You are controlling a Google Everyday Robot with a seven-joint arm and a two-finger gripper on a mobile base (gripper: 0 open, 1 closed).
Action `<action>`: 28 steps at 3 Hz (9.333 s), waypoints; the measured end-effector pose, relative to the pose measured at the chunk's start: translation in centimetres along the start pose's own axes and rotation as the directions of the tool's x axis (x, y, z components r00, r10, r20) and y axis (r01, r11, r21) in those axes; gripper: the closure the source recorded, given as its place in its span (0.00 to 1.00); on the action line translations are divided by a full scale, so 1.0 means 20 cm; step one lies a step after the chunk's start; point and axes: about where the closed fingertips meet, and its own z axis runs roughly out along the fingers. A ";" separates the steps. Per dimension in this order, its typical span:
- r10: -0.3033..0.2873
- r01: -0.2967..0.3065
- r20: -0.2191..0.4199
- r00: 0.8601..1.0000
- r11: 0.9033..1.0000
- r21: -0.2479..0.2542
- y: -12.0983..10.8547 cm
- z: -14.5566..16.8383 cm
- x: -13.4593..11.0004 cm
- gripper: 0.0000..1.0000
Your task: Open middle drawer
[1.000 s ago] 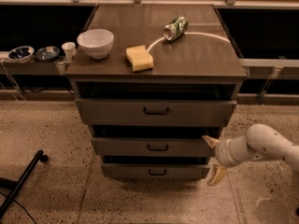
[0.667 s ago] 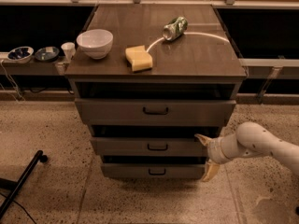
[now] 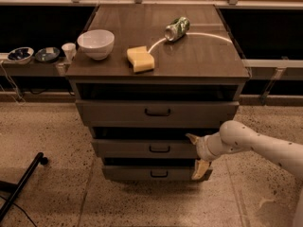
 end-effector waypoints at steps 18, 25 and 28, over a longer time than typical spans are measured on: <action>0.049 -0.098 -0.246 0.968 0.977 -0.191 0.30 0.00 0.05 0.33; 0.036 -0.082 -0.217 0.976 0.975 -0.207 0.12 0.30 0.15 1.00; -0.014 -0.035 -0.151 0.988 0.947 -0.320 0.44 0.26 0.02 1.00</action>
Offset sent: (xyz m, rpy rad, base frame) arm 0.0426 0.0299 -0.0362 -0.0808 0.0285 -0.0401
